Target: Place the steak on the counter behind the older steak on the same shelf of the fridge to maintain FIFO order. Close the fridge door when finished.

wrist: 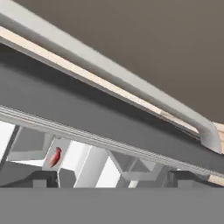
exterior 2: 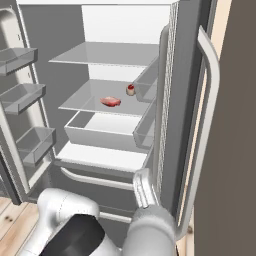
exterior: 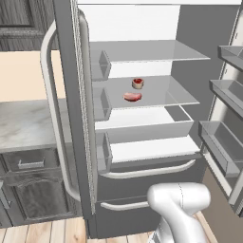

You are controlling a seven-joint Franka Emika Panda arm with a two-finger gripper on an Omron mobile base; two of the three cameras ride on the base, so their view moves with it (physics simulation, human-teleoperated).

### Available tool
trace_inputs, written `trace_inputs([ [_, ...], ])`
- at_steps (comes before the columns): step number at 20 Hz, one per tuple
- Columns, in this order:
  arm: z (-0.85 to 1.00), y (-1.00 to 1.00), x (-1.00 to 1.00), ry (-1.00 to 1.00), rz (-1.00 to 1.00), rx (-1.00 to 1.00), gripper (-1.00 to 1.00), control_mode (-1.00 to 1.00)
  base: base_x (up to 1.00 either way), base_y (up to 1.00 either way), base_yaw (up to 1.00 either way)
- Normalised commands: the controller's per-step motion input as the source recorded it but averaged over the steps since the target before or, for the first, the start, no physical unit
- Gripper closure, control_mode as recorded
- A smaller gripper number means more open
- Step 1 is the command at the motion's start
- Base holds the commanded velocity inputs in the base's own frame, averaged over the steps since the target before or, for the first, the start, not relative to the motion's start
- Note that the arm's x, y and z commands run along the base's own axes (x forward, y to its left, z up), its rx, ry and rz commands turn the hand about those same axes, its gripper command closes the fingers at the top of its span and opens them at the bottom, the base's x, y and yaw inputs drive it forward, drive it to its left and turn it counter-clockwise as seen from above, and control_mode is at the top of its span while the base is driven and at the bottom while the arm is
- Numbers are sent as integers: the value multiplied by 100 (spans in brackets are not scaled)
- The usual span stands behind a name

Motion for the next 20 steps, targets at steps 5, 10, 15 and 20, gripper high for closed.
trace_inputs([
  [5,-64,-70,41,-3,0,12,-100,-100,0,0,0],
  [10,-43,-59,29,-8,-7,13,-100,-100,0,0,0],
  [15,-26,-48,39,0,-15,11,-100,-100,0,0,0],
  [20,-25,-44,24,0,-6,9,-100,-100,0,0,0],
])
